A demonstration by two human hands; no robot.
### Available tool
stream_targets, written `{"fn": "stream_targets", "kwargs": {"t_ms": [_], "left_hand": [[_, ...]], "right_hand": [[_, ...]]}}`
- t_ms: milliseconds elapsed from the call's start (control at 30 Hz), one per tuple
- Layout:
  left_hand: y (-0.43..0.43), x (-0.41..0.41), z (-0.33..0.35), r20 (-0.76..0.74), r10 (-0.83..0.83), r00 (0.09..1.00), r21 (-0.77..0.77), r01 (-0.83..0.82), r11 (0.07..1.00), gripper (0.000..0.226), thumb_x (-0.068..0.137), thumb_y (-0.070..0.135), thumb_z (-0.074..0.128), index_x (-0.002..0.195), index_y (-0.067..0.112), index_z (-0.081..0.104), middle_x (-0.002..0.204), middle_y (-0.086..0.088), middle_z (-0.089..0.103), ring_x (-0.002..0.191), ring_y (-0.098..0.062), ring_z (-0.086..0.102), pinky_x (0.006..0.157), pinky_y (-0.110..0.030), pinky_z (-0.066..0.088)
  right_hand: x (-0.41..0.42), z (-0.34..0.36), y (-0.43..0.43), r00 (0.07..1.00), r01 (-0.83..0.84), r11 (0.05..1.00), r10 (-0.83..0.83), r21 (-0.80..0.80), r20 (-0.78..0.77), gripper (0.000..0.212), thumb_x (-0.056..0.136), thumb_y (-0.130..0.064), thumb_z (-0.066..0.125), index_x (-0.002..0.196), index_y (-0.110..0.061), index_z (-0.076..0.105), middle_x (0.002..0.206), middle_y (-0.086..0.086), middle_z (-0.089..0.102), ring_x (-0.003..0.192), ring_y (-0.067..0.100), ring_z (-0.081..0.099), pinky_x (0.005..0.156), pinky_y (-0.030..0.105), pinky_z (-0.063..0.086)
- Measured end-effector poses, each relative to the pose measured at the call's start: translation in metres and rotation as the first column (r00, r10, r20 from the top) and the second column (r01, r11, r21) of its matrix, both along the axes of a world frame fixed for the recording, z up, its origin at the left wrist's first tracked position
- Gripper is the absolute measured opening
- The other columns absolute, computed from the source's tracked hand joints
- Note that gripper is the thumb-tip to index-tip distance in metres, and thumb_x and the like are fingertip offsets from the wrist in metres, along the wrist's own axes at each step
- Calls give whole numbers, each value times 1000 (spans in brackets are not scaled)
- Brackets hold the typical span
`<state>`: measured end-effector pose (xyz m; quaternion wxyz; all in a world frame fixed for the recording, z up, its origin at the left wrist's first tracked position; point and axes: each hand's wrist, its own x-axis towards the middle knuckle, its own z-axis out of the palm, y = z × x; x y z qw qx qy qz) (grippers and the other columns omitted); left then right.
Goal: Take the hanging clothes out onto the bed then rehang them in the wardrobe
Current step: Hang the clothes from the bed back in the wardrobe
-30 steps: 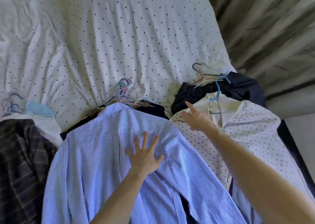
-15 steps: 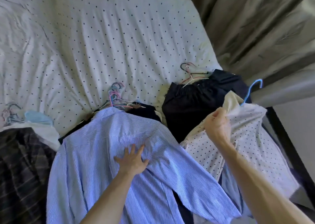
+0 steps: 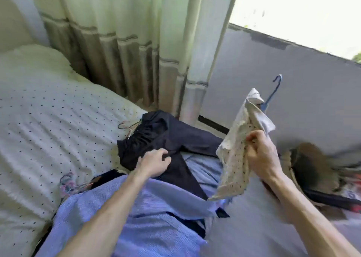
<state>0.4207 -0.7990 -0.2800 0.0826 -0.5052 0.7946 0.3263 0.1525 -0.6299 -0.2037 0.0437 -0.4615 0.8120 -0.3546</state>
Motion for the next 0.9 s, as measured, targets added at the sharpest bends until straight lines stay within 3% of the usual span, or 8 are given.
{"fn": "stream_targets", "kwargs": {"t_ms": [133,233,367,533,633,767,833,900], "left_hand": [[32,-72,88,-225,-216,950,-104,197,975,45,98,47,48,140,32,50,141,-1,53,131,-22,48,110,-37,37],[74,-126,156,-370,-411,833,-215,353,911,44,99,44,52,141,29,51,142,2,53,132,-16,48,109,-30,34],[142,-190,220,-517,-573,636,-300,492,817,44,98,44,57,139,32,51,141,6,53,132,-8,46,113,-25,32],[250,-266,269,-558,-728,399,-313,711,630,60,91,56,61,143,32,47,146,7,49,134,-6,44,115,-28,32],[320,-302,286,-645,-715,271,-234,820,522,62,89,56,64,142,27,51,144,9,53,131,-4,48,112,-25,34],[415,-338,295,-776,-614,142,-161,897,411,30,100,26,59,124,9,67,119,8,69,105,6,63,94,-12,47],[454,-353,287,-803,-587,104,-171,903,394,18,101,11,55,106,1,70,104,2,73,96,-2,69,95,-21,52],[484,-366,272,-798,-597,89,-189,902,388,16,99,10,56,93,7,71,93,6,75,94,-15,73,97,-42,54]], "right_hand": [[-10,48,104,996,87,995,-88,-48,-20,19,93,-3,58,92,-21,54,91,-2,56,81,15,54,72,27,43],[-13,71,173,983,179,981,-182,-76,-31,24,92,-1,58,90,-24,53,88,-4,55,81,4,55,69,15,41],[-15,88,251,965,252,964,-257,-79,-58,32,91,0,57,90,-31,51,82,-5,57,75,6,56,68,22,43],[-8,106,338,922,353,932,-362,-85,-137,27,92,-8,61,93,-34,53,85,-10,55,74,9,57,66,29,51],[-7,110,387,889,389,921,-383,-26,-252,16,93,-18,60,96,-31,52,89,-12,53,67,13,58,60,36,54],[-17,102,444,839,493,866,-447,86,-310,31,88,-14,65,96,-35,44,90,-12,52,59,17,55,55,40,52],[-24,96,469,816,549,832,-514,79,-265,26,92,-21,61,98,-36,40,87,-14,52,61,16,56,61,43,53],[-28,88,493,779,614,788,-601,27,-177,26,94,-34,62,102,-36,38,78,-17,51,58,11,53,64,36,53]]}}
